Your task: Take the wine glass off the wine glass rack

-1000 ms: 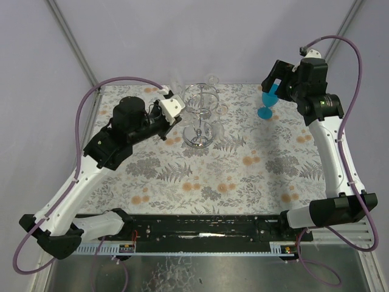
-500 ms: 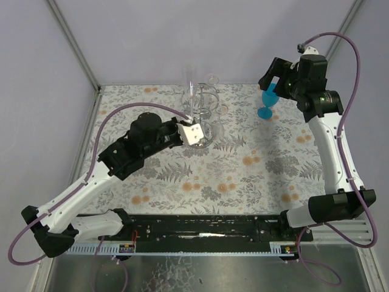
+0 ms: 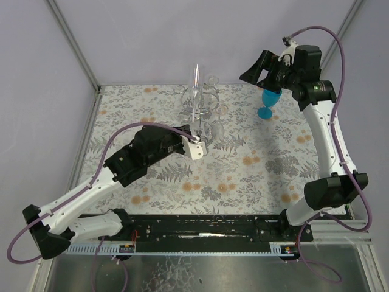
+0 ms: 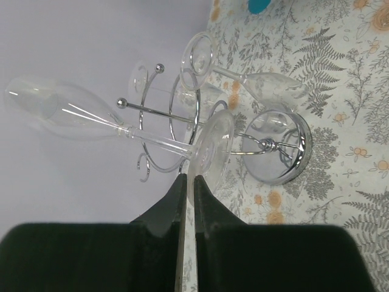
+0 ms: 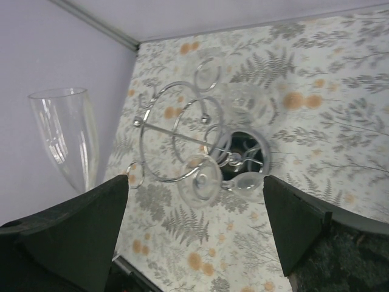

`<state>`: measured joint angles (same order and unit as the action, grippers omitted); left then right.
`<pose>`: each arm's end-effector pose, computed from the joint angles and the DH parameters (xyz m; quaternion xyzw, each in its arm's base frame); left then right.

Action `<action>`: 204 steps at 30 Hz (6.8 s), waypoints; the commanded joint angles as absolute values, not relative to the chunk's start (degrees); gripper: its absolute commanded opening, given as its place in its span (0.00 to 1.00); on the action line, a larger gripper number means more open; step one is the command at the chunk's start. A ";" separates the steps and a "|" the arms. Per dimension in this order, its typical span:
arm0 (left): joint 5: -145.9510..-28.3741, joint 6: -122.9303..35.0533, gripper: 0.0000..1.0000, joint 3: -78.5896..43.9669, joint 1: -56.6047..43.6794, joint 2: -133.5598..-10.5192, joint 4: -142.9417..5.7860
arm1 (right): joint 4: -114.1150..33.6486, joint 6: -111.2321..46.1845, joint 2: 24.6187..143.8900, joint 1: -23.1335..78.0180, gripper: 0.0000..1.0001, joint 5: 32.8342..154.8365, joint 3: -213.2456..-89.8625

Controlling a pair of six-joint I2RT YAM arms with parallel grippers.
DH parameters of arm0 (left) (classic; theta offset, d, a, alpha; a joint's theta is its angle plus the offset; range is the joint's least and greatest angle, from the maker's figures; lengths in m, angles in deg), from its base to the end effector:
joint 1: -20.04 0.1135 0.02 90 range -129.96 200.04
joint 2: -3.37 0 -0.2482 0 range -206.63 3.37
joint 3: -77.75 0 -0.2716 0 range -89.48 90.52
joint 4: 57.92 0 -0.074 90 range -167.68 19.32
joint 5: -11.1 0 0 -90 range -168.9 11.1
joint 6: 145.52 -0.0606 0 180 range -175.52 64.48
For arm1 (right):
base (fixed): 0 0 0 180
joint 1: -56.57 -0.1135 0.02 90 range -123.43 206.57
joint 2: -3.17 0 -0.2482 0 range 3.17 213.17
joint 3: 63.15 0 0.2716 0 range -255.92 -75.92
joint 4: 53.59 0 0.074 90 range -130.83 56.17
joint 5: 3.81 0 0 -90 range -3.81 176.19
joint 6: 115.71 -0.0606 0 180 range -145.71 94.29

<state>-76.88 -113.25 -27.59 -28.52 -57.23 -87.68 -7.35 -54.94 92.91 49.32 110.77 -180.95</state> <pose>0.1943 -0.2169 0.3593 0.6313 0.4865 0.0623 0.6008 0.3750 0.0731 0.4492 0.0283 0.8007 0.3431 0.4903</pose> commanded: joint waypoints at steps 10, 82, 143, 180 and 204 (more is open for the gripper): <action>-78.35 -125.32 0.00 -32.21 -29.54 -55.99 -76.19 | -27.51 -68.42 93.94 48.93 0.99 135.11 -180.63; -82.66 -128.80 0.00 -33.57 -32.31 -54.18 -79.60 | -7.69 -58.42 111.50 39.02 0.88 137.11 -201.16; -67.93 -107.71 1.00 -25.24 -31.59 -59.49 -77.27 | 3.22 -54.35 102.48 65.66 0.32 120.43 -208.64; -81.47 -71.04 0.99 -1.61 -6.83 -73.52 -93.43 | -16.08 -32.16 109.71 66.37 0.32 77.96 -198.40; -81.58 -71.16 0.99 -2.69 -5.74 -73.98 -95.60 | -51.76 -28.62 98.86 60.30 0.32 62.44 -159.64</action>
